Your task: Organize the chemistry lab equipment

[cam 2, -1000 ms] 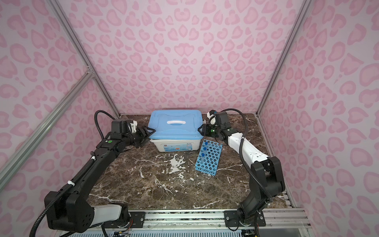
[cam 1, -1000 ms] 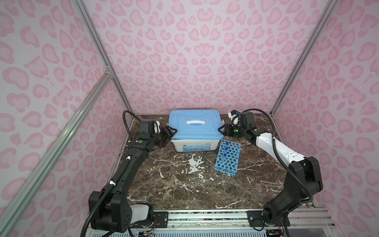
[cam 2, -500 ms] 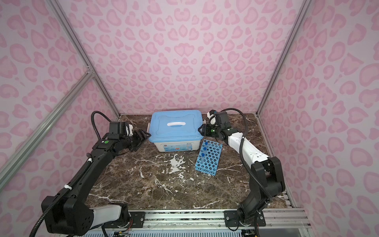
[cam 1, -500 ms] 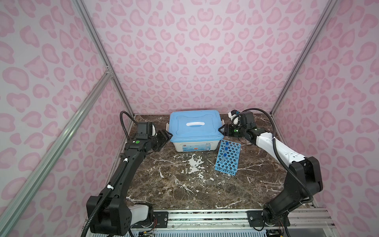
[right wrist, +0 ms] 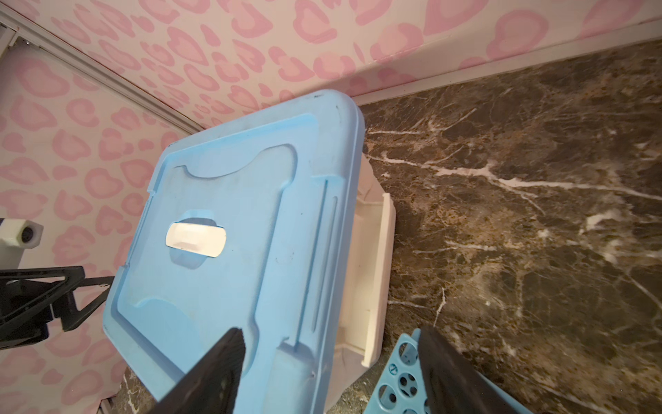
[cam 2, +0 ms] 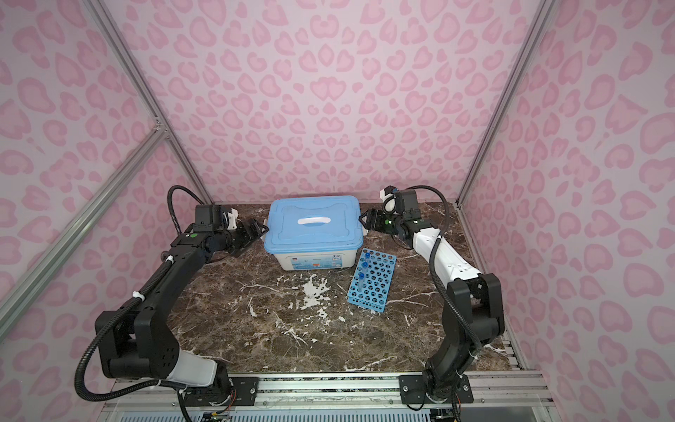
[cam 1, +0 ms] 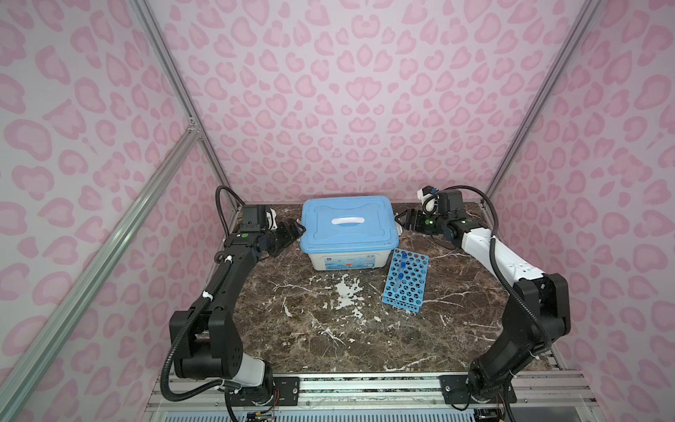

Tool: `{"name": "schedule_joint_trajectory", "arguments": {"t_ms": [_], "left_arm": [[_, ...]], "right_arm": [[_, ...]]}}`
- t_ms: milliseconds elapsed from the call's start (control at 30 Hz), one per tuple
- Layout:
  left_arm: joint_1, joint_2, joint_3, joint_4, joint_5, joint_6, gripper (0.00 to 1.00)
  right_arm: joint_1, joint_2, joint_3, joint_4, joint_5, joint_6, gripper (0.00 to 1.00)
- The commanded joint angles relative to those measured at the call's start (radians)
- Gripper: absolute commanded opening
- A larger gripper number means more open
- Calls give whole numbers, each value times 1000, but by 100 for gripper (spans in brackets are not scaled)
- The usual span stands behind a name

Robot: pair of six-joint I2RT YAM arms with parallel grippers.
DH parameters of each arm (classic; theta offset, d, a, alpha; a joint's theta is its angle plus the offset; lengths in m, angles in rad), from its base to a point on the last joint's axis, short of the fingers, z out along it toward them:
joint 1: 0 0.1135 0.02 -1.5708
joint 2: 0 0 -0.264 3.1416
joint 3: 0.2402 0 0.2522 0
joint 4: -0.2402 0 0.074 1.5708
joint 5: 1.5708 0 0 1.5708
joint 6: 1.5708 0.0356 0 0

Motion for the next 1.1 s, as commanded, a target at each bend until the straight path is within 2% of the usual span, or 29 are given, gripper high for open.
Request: {"name": "schedule_joint_trajectory", "arguments": {"t_ms": [0,300,567,767,1067], "left_arm": [[22,43,15,88,105,56,94],[51,161,37,168,289,76,95],[49,219,22,243,386,43,92],[47,229,18,264,412,28,87],[44,210,0,261,400,23,71]], "right_arm": [[-12,39,1,44,-70,33,80],[-35,125,-33,210,-174,148,83],[-32,166,-63,361,-233,266,83],[-17,190,-60,412,-266,322,74],[-6,174,-72,422,-252,351,58]]}}
